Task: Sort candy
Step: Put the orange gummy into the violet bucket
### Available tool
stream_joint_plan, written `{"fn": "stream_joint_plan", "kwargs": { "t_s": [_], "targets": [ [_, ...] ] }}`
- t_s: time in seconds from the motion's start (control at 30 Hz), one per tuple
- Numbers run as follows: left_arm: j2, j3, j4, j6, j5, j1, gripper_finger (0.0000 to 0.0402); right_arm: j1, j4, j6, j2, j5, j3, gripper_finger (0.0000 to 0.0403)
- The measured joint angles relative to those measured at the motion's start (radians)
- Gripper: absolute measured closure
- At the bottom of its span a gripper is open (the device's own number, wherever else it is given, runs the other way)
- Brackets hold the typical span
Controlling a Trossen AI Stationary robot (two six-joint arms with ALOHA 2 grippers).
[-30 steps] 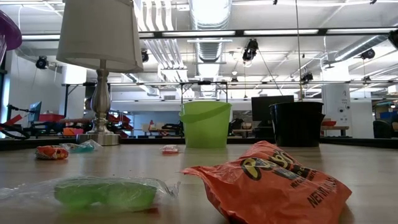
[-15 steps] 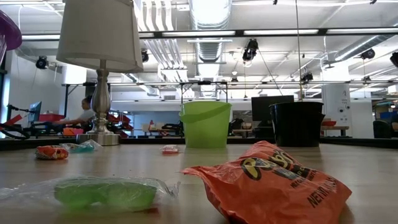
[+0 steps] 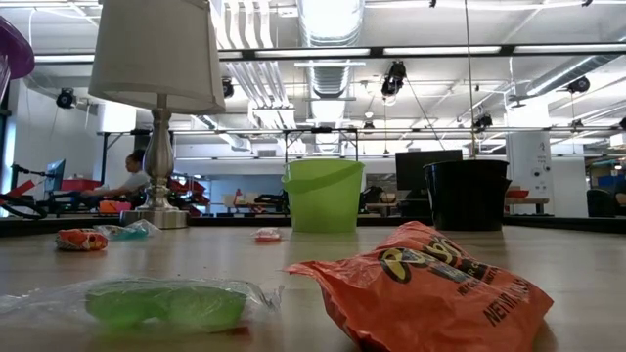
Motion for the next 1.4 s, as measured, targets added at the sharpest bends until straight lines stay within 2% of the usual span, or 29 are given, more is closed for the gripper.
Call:
{"fn": "stream_joint_plan", "kwargs": {
  "t_s": [0.13,0.43,0.5,0.77,1.03,1.2,1.4],
  "targets": [
    [0.0,0.0,0.0,0.0,0.0,0.0,0.0274,-0.001,0.012,0.009,0.016,-0.012,0.002,0.0226],
    [0.0,0.0,0.0,0.0,0.0,0.0,0.0274,0.0,0.018,0.047,-0.006,-0.028,-0.002,0.0365],
    [0.0,0.0,0.0,0.0,0.0,0.0,0.0274,0.0,0.01,0.069,-0.015,-0.032,-0.004,0.0384],
    [-0.001,0.0,0.0,0.0,0.0,0.0,0.0274,0.0,0.005,0.164,-0.084,0.001,0.004,0.0389],
    [-0.03,0.0,0.0,-0.012,0.001,-0.001,0.0274,-0.013,0.008,0.193,-0.189,0.288,0.089,0.039],
    [-0.076,0.0,0.0,-0.062,0.059,-0.001,0.0274,-0.055,0.013,0.112,-0.187,0.397,0.17,0.039],
    [-0.107,0.0,0.0,-0.125,0.128,-0.001,0.0274,-0.109,0.012,-0.057,-0.167,0.461,0.278,0.039]
  ]
}}
